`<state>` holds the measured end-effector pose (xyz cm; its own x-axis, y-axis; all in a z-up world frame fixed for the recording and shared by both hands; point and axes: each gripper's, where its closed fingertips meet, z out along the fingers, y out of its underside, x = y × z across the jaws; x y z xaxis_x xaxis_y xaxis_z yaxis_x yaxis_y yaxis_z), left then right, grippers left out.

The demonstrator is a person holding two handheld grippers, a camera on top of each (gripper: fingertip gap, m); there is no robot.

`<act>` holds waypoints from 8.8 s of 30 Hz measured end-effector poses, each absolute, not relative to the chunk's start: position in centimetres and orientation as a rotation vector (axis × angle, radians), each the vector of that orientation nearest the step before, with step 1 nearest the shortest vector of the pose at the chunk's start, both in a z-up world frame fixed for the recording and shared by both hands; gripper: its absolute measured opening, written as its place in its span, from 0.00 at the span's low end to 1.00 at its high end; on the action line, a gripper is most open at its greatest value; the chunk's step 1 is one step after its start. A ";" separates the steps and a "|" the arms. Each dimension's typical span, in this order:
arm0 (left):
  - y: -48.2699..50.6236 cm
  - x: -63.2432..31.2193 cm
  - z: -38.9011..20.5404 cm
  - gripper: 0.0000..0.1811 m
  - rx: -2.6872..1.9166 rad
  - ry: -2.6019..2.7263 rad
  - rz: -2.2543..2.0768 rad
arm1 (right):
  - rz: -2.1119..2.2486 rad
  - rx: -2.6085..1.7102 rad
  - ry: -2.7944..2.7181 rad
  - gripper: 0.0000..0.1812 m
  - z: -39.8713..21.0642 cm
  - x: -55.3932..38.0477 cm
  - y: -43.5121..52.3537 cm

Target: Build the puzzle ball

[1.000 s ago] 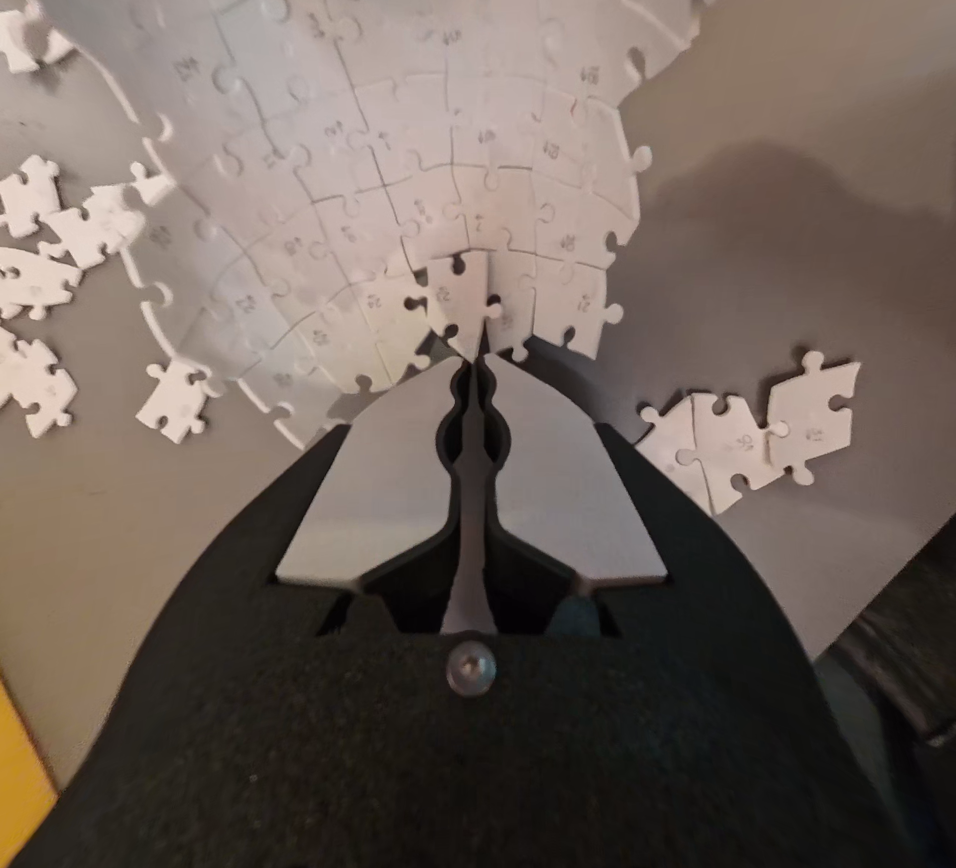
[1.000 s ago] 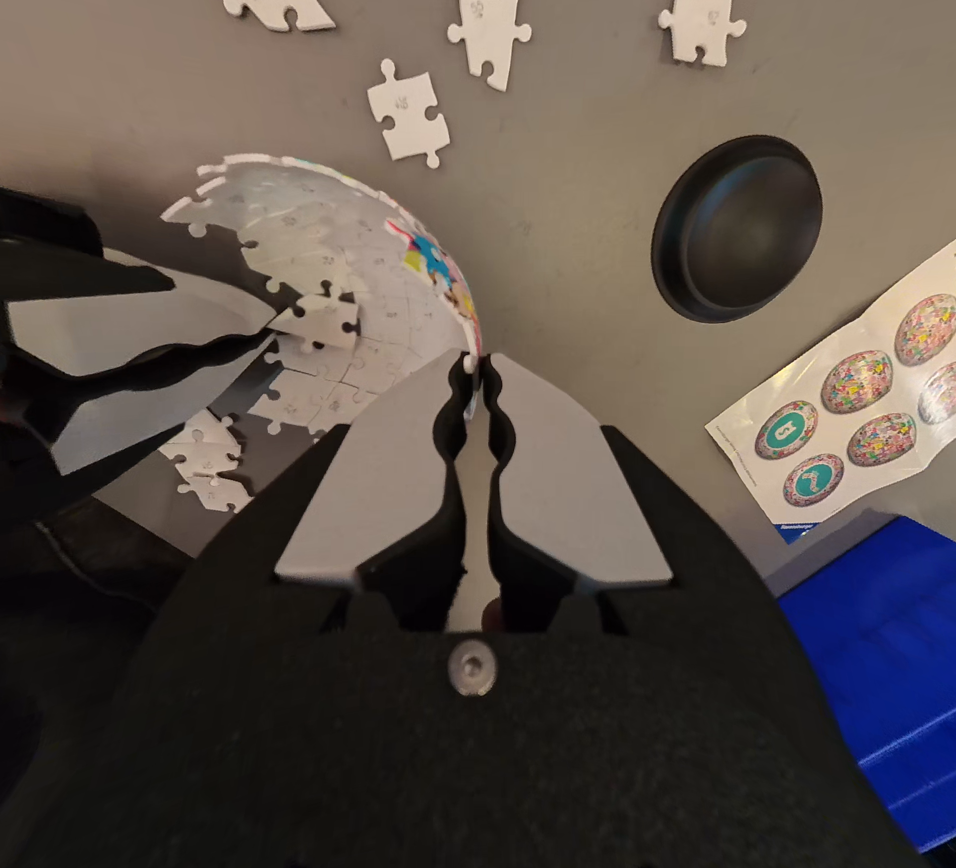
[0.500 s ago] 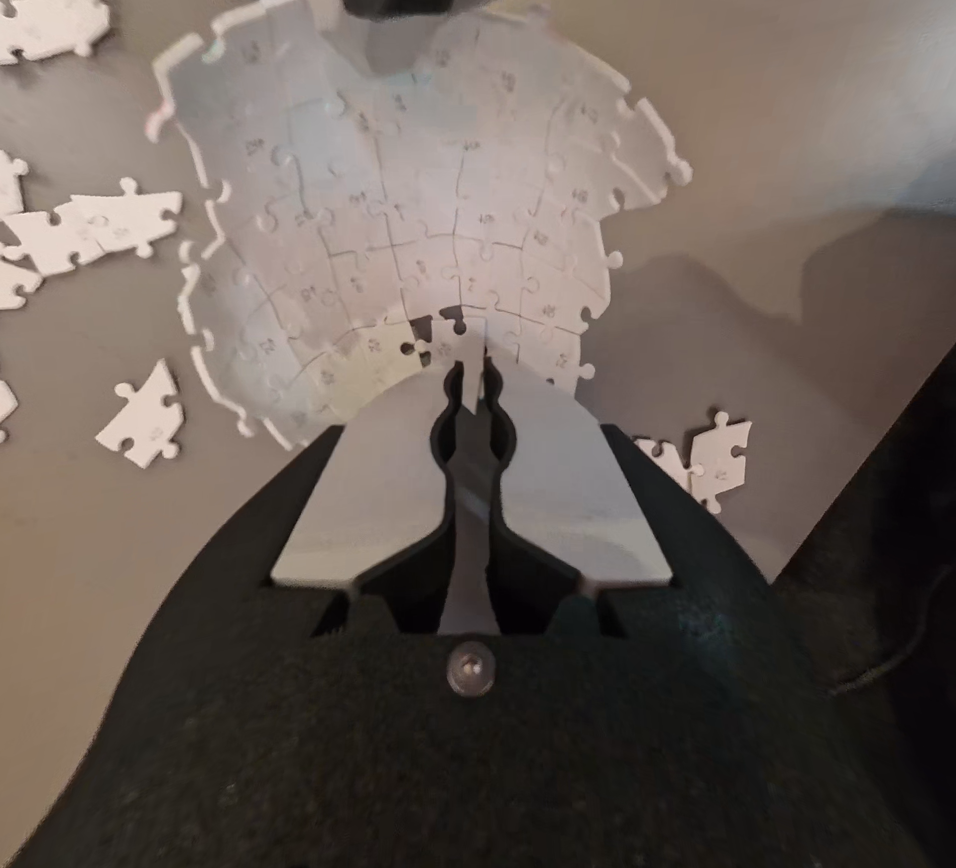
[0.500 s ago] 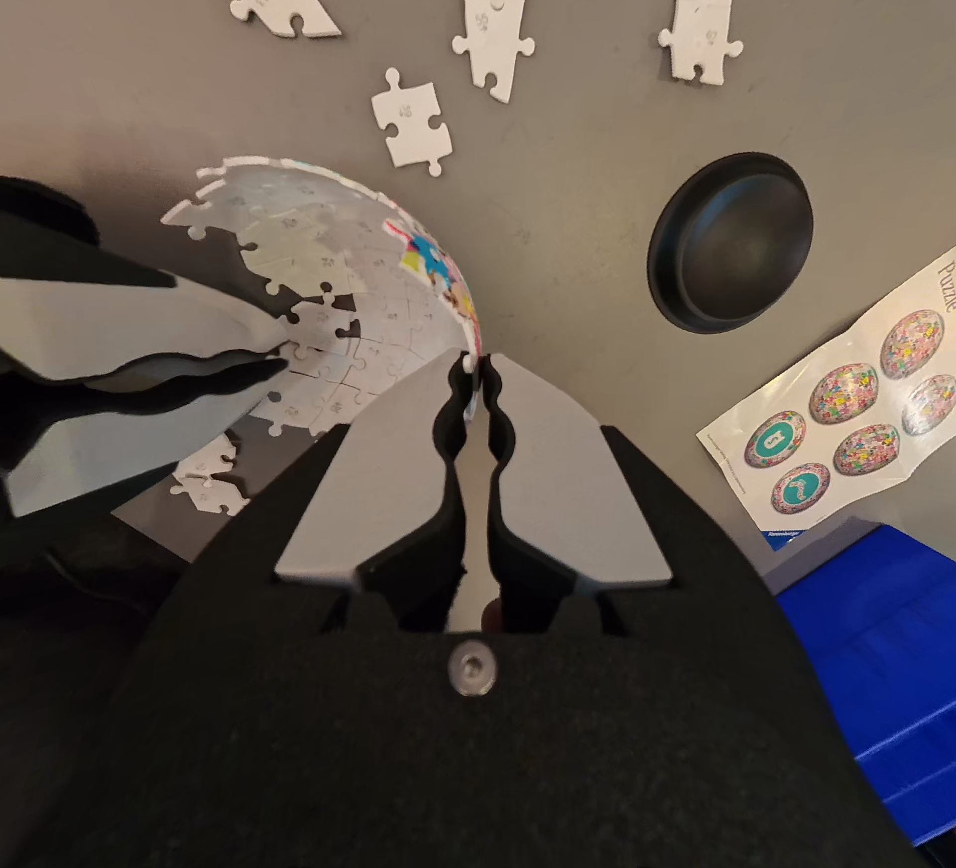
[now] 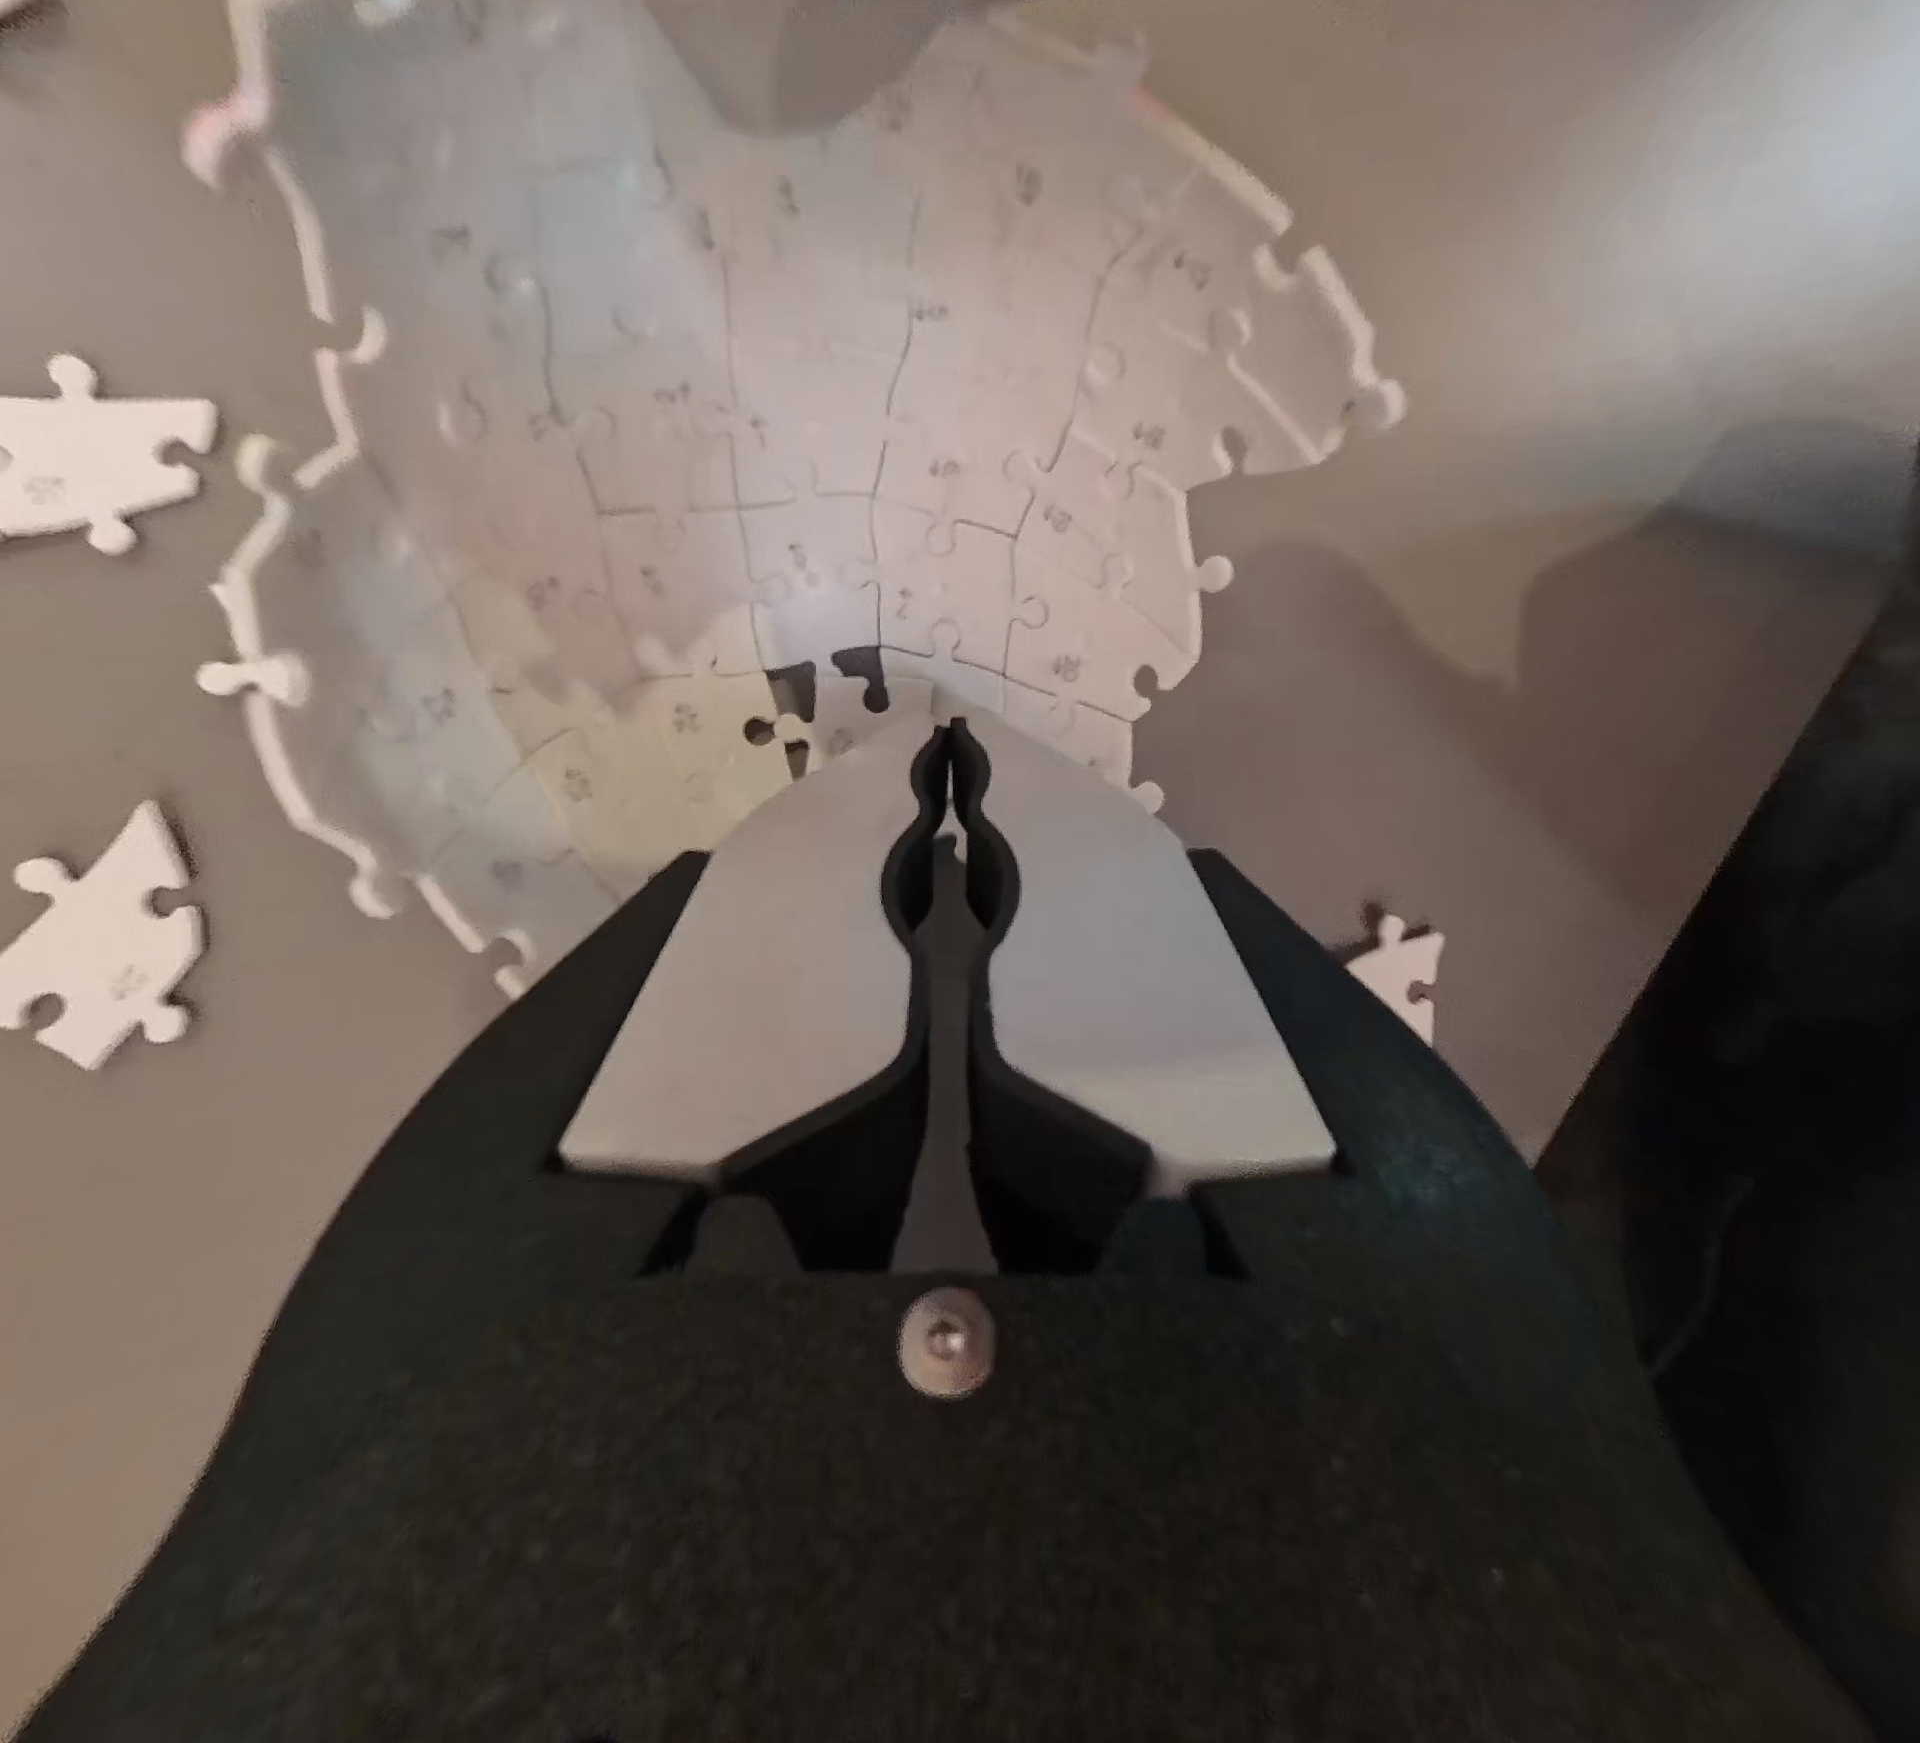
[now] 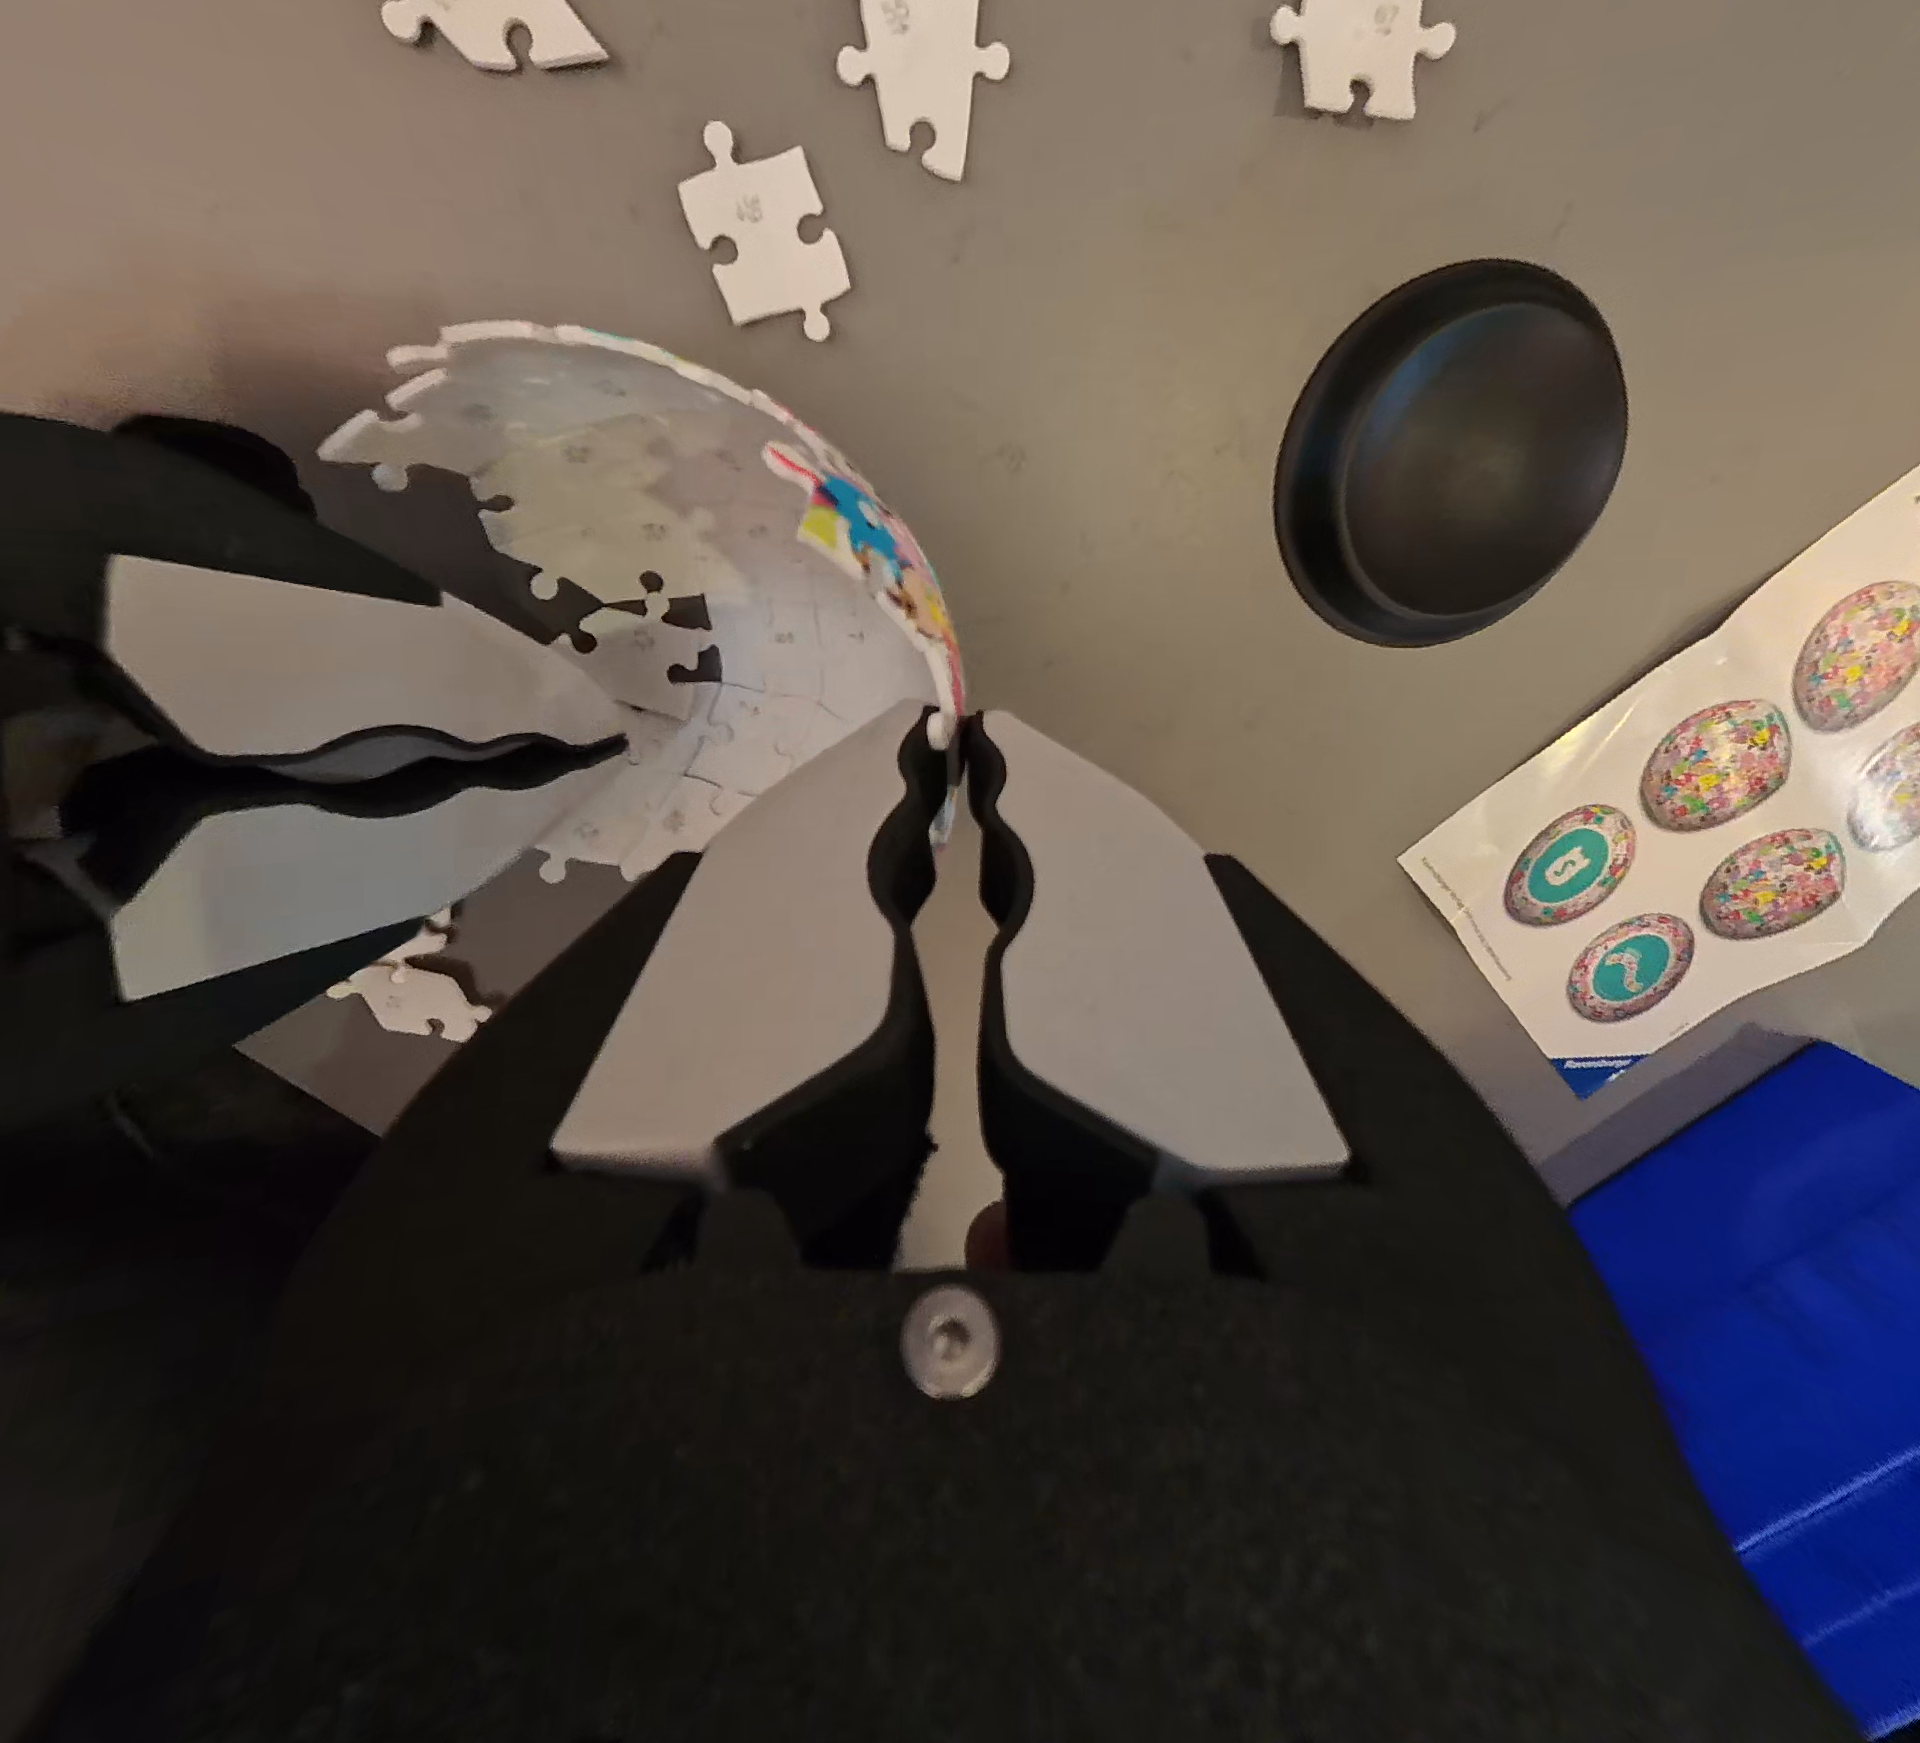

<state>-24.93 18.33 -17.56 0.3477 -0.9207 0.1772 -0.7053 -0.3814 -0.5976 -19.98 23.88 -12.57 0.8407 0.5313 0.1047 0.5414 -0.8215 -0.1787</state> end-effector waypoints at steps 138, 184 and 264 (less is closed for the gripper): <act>17.3 -25.4 -19.3 0.00 -2.256 1.430 -0.224 | 0.090 -2.341 -0.905 0.02 -12.6 -19.0 21.8; 13.6 -28.6 -16.4 0.09 -2.284 1.124 -0.590 | 0.193 -2.413 -0.747 0.02 -14.2 -17.1 20.4; 16.1 -24.1 -19.1 0.00 -2.311 1.009 -0.330 | -0.110 -2.076 -0.981 0.02 -11.5 -19.9 19.5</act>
